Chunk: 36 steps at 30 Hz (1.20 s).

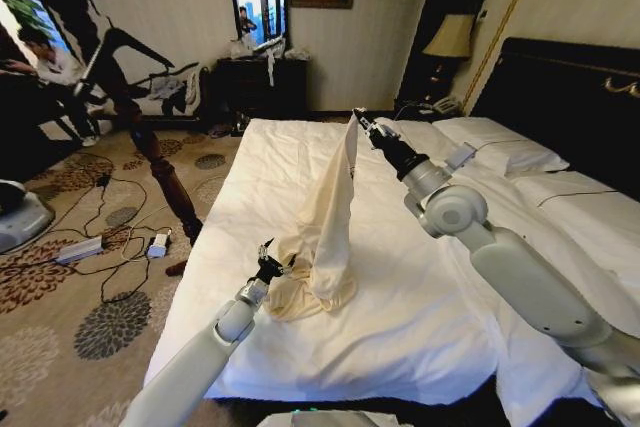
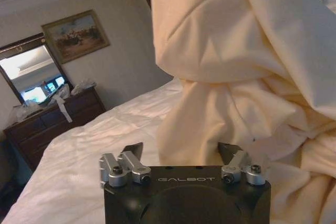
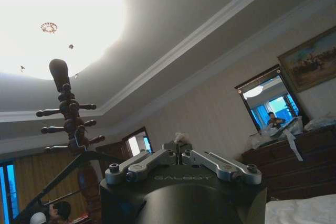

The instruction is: Pick up the clothes from the bed and hang them on the clothes hanger.

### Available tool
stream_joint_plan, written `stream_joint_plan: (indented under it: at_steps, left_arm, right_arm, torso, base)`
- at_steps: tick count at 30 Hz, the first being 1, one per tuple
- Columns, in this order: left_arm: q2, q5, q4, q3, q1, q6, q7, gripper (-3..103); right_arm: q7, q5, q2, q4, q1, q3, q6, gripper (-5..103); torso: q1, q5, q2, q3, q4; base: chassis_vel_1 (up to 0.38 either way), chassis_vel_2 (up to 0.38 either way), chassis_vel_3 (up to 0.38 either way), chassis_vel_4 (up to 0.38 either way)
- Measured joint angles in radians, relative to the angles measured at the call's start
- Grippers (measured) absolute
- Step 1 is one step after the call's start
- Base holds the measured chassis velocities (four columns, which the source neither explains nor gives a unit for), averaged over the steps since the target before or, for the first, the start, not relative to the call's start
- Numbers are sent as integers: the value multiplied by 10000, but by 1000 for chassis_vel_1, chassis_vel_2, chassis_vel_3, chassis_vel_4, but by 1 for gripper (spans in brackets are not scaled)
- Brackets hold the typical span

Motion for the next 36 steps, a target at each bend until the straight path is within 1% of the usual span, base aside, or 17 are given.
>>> stream_joint_plan:
  at_steps: [1,3,5,6,7,8,9,11,12,15,17,21,25,28,32,35,36]
  left_arm:
    - [-1,-46,15,-19,-6,-17,-6,76]
    - [0,-177,45,-58,-18,-63,-7,64]
    - [6,-268,55,-76,-21,-87,0,64]
    - [22,-407,55,-93,-20,-137,44,54]
    - [47,-521,33,-97,-2,-170,117,54]
    - [76,-609,-13,-97,35,-202,196,48]
    - [76,-609,-13,-97,35,-202,196,48]
    - [115,-683,-56,-128,107,-258,240,37]
    - [115,-683,-56,-128,107,-258,240,37]
    - [119,-820,-39,-166,122,-289,242,20]
    - [114,-867,-20,-168,118,-298,242,20]
    - [36,-1007,64,-216,66,-411,264,2]
    - [-12,-1160,0,-355,93,-431,281,0]
    - [10,-1465,-421,-648,196,-454,363,0]
    - [243,-2119,-1360,-1092,356,-375,368,0]
    - [696,-2935,-2608,-1905,511,-154,329,0]
    - [696,-2935,-2608,-1905,511,-154,329,0]
  right_arm:
    - [3,0,-12,-2,-24,12,0,0]
    - [7,-7,-18,-2,-60,41,0,0]
    - [10,-10,-12,-2,-73,55,0,0]
    - [14,-13,5,4,-83,67,0,0]
    - [16,-17,16,10,-87,81,1,0]
    - [17,-22,24,22,-98,95,2,0]
    - [17,-22,24,22,-98,95,2,0]
    - [22,-37,22,83,-172,173,5,0]
    - [22,-37,22,83,-172,173,5,0]
    - [29,-36,-83,200,-335,314,26,0]
    - [29,-31,-119,232,-375,353,42,0]
    - [28,61,-254,400,-541,578,168,0]
    - [24,87,-360,489,-651,730,192,0]
    - [20,84,-502,567,-850,955,216,0]
    - [12,14,-698,579,-1135,1237,264,0]
    - [10,-88,-972,547,-1564,1699,313,0]
    - [10,-88,-972,547,-1564,1699,313,0]
  torso:
    - [0,1,0,0,0]
    - [0,0,0,0,0]
    - [0,-1,0,0,0]
    - [0,-1,0,0,1]
    - [0,0,0,0,0]
    - [0,-1,0,0,0]
    - [0,-1,0,0,0]
    - [0,0,0,0,1]
    - [0,0,0,0,1]
    - [0,-1,0,-1,0]
    - [0,0,0,-1,0]
    - [0,-1,0,-1,0]
    - [0,-1,0,-1,0]
    - [0,-2,0,-1,0]
    - [0,-1,0,-1,1]
    - [-1,0,0,-1,0]
    - [-1,0,0,-1,0]
  base:
    - [0,0,0,0]
    - [0,0,0,0]
    - [0,0,0,0]
    - [0,0,0,0]
    - [0,0,0,0]
    - [0,0,0,0]
    - [0,0,0,0]
    - [0,0,0,0]
    - [0,0,0,0]
    - [0,0,0,0]
    - [0,0,0,0]
    - [0,0,0,0]
    - [0,0,0,0]
    - [0,0,0,0]
    - [0,0,0,0]
    - [0,0,0,0]
    - [0,0,0,0]
